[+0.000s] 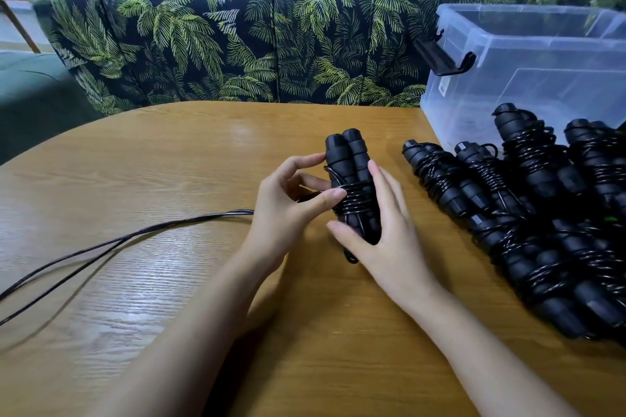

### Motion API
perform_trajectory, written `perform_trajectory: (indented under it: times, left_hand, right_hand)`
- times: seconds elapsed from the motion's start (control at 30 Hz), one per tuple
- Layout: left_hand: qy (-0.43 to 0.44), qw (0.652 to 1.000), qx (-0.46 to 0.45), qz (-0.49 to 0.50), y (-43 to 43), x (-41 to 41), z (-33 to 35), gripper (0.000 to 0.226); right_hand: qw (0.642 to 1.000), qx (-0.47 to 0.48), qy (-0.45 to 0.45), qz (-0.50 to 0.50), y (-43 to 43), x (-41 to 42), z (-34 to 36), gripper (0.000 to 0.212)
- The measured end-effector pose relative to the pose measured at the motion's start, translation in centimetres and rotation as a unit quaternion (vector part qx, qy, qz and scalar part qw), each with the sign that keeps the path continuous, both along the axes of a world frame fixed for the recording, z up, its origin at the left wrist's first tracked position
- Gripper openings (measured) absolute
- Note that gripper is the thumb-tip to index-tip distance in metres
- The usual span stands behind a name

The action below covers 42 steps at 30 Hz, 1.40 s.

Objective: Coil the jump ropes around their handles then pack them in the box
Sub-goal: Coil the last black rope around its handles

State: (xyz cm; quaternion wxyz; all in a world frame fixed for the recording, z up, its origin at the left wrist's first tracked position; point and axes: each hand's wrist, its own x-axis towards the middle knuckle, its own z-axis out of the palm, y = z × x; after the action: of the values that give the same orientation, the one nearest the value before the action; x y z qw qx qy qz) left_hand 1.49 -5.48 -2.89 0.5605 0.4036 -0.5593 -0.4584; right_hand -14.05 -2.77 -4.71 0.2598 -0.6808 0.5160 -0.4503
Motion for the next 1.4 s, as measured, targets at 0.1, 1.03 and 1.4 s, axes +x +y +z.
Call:
perform_trajectory:
  times: [0.1, 1.03, 1.4]
  left_hand:
    - [0.013, 1.0, -0.008, 0.008, 0.0, -0.2, 0.0, 0.051]
    - [0.03, 0.997, 0.026, -0.064, -0.9, 0.9, -0.8, 0.07]
    - [0.043, 0.997, 0.05, -0.048, -0.4, -0.1, -0.5, 0.057]
  right_hand:
    - [0.997, -0.004, 0.063, -0.047, 0.2, 0.3, 0.2, 0.11]
    - [0.991, -0.013, -0.133, 0.011, 0.3, 0.1, 0.2, 0.055]
    - [0.997, -0.053, -0.043, -0.022, 0.2, 0.3, 0.0, 0.066]
